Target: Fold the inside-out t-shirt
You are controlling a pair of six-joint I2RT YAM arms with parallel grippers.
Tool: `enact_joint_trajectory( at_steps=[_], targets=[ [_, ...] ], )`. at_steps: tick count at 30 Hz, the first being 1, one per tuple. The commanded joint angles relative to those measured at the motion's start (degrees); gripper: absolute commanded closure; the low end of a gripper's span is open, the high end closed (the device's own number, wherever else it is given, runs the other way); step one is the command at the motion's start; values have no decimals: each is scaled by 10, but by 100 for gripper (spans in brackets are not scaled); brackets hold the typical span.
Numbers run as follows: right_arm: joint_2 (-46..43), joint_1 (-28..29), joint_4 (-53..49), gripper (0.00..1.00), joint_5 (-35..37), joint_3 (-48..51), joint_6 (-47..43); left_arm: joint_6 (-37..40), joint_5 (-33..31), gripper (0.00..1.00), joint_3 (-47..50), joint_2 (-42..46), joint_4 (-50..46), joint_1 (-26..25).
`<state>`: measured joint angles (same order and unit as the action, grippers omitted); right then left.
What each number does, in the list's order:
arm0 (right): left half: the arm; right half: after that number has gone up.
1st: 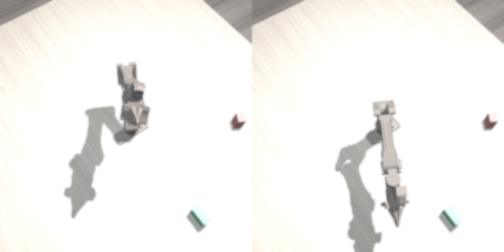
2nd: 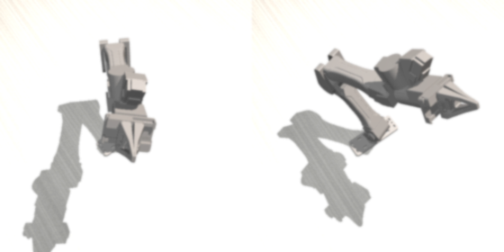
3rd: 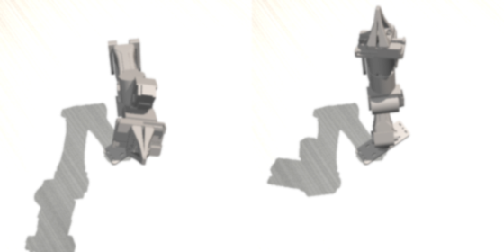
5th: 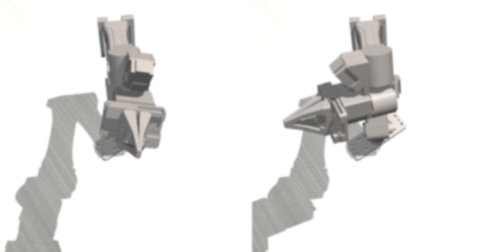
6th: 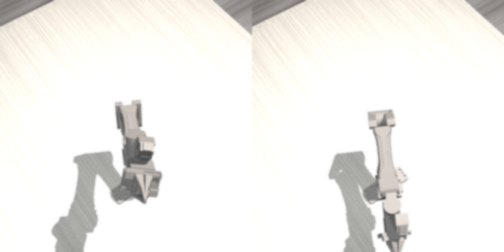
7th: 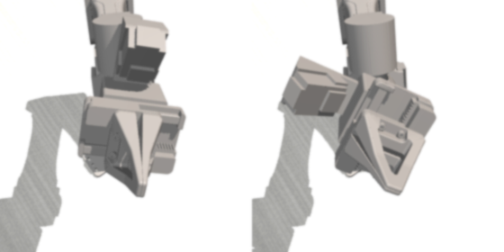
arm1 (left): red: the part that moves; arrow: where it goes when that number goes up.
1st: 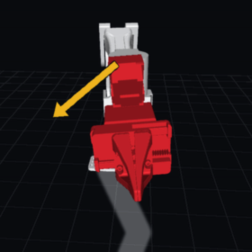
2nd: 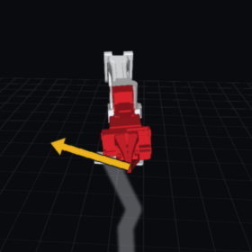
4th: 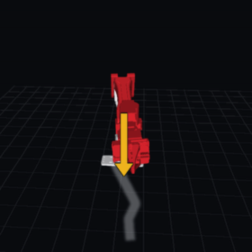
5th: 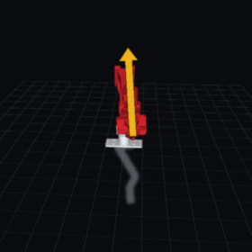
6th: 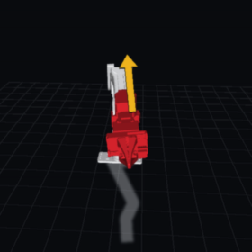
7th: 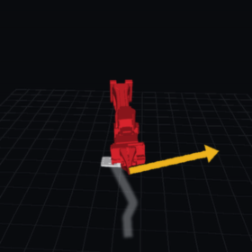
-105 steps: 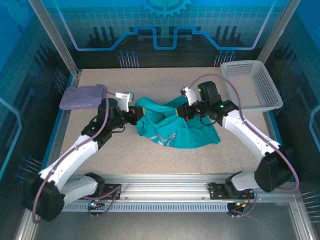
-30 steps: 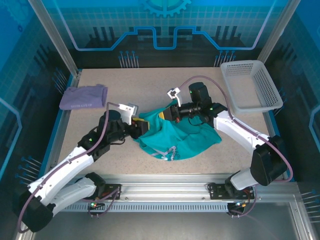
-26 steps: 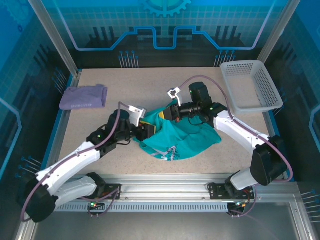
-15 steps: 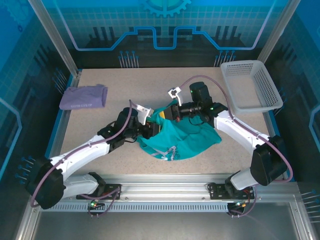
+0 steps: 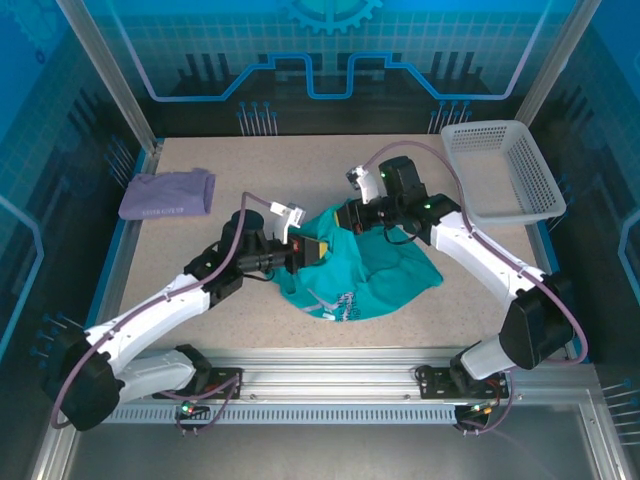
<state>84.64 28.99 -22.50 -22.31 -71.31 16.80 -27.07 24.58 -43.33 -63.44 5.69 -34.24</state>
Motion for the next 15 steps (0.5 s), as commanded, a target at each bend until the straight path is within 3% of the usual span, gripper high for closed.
enact_joint_trajectory(
  at_steps=[1, 9, 15],
  targets=[
    [-23, 5, -36, 78, 73, 1, -36, -56, 41, 100, -17, 24, 27, 2],
    [-159, 33, -2, 55, 62, 96, -91, -38, 8, 100, -6, 34, 24, 5],
    [-140, 87, 36, 49, 26, 107, -103, -12, 13, 100, 1, 45, 21, 6]
  ],
)
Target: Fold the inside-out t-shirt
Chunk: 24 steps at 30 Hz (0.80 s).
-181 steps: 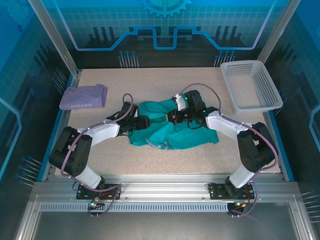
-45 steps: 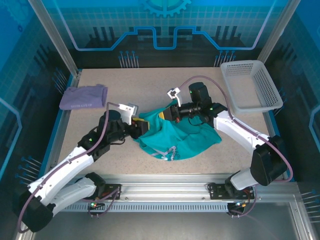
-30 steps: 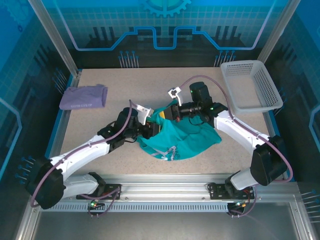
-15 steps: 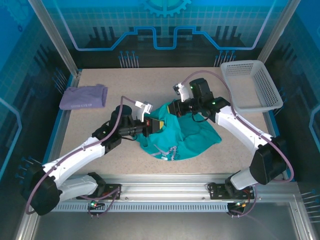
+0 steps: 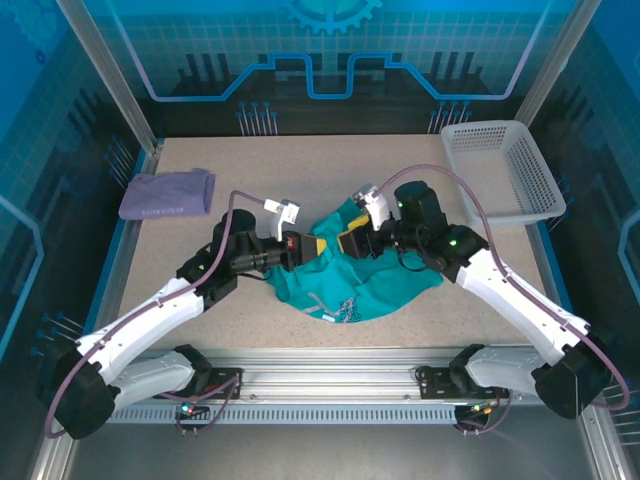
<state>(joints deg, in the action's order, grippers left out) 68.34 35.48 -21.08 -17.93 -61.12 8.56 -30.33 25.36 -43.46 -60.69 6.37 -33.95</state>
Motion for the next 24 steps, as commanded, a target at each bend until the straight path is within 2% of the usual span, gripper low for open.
enact_joint_trajectory(
  at_steps=[1, 4, 6, 12, 14, 17, 21, 24],
  targets=[
    [33, 26, 24, 49, -17, 1, -20, 19, 7, 100, 3, 19, 14, 3],
    [62, 30, 32, 52, -9, -11, -15, 22, 8, 100, 7, 24, 13, 4],
    [73, 31, 33, 60, -4, -20, -12, 25, 7, 100, 9, 28, 10, 3],
    [63, 25, 30, 98, -1, -14, -21, 29, -20, 100, 18, 45, -2, 7],
    [49, 10, 30, 100, -26, -3, -21, 27, -58, 100, 23, 58, -16, 15],
    [15, -26, 56, 100, -105, 28, -10, 9, -105, 100, 38, 79, -42, 52],
    [1, -47, 128, 100, -211, 55, 26, -30, -49, 100, 73, 94, -9, 123],
    [12, -47, 197, 100, -260, 70, 67, -19, -43, 100, 71, 92, -23, 133]
  ],
)
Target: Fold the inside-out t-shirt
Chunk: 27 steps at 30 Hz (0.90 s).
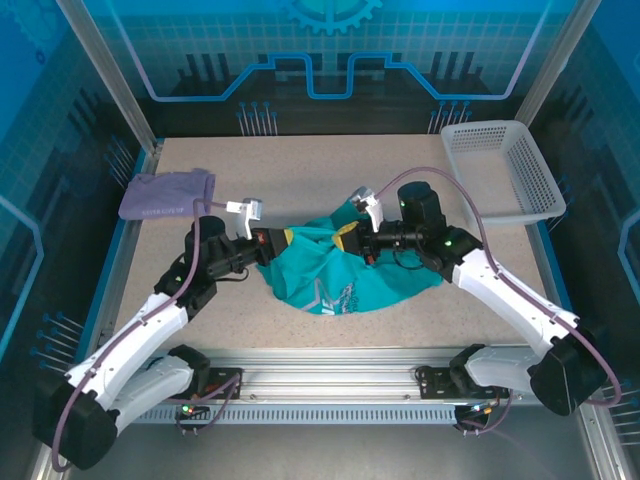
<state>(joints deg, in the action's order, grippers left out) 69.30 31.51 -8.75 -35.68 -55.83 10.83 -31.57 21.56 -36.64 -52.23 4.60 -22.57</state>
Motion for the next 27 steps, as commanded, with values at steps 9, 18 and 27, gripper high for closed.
enact_joint_trajectory(
  at_steps=[9, 18, 27],
  targets=[
    [43, -9, 171, 100, -128, 14, 105, 91, -60, 95, -29, -25, -113, -10],
    [49, -17, 155, 100, -121, 4, 99, 159, -178, 66, -69, -30, -188, -82],
    [51, -22, 135, 100, -109, 0, 91, 131, -13, 66, -53, 16, -91, -87]
  ],
)
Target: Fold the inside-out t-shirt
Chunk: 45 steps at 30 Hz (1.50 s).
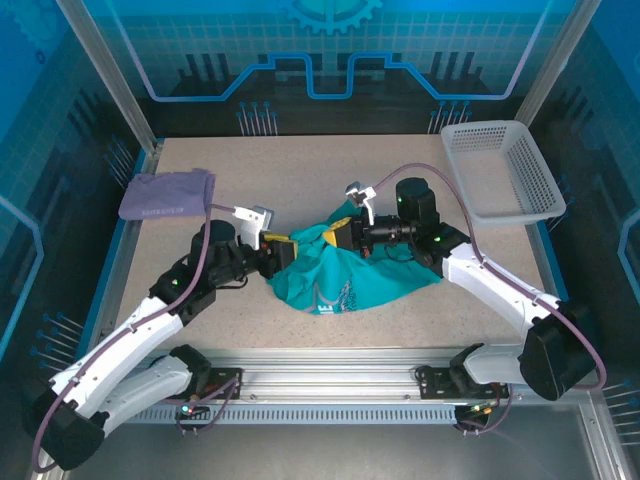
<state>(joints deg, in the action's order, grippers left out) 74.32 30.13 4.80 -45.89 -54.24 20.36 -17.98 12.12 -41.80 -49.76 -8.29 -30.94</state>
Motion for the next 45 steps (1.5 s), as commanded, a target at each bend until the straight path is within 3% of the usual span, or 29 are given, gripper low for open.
enact_joint_trajectory(
  at_steps=[1, 9, 21, 29, 39, 45],
  targets=[
    [0, -8, -1, 100, -5, -15, -4, -12, 103, 68, -6, -19, 45, -3],
    [-5, -10, -2, 100, -2, -11, -5, -72, 163, 70, -16, -84, 117, -3],
    [-15, -10, -2, 100, -1, -5, -5, -91, 130, 61, -14, -120, 152, -3],
    [-19, -10, 0, 100, 0, -2, -2, -115, 157, 59, -5, -130, 203, 4],
    [-20, -10, -3, 100, 4, -2, -4, -111, 156, 82, -2, -128, 200, 7],
    [-17, -10, -10, 100, 11, -3, -10, -105, 145, 90, 2, -114, 192, 7]
  ],
)
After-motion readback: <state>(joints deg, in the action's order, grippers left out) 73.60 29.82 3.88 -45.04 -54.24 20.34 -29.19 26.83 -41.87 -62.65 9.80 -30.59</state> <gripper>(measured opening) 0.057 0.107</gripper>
